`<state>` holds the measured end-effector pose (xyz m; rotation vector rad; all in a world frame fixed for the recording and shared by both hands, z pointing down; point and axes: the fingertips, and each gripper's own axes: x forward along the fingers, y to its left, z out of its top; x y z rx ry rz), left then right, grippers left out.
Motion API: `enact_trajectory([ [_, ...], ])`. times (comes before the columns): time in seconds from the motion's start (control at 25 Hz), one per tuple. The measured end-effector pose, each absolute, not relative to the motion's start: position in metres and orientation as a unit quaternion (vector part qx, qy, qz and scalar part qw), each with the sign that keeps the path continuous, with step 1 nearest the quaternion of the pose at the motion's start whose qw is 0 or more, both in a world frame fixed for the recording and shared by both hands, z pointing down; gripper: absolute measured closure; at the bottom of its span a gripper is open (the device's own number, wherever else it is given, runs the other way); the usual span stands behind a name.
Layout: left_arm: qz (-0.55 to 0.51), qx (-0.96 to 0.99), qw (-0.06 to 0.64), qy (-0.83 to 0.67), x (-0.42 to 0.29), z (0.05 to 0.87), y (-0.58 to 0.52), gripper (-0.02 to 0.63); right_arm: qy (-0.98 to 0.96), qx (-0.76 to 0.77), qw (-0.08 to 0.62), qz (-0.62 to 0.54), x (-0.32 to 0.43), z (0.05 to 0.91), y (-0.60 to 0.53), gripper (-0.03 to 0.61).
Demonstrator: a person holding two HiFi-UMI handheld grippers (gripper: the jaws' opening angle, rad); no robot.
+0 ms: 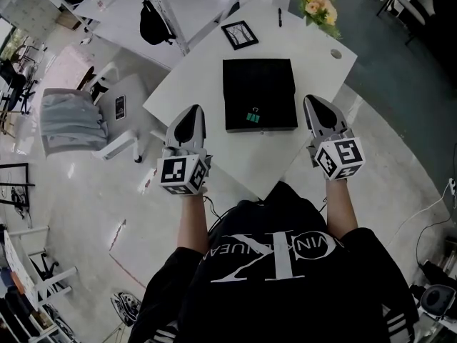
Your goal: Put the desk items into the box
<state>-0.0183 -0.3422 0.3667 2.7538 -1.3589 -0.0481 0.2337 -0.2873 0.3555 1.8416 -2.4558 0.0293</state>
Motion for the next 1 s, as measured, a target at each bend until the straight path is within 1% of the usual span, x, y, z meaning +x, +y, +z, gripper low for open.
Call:
enact_trajectory([
  [1.0, -0.006, 0.893, 0.05, -0.447, -0.013, 0.381, -0.347, 0.603, -0.8, 0.598, 0.04, 0.025, 0.241, 0.369, -0.286, 0.56],
])
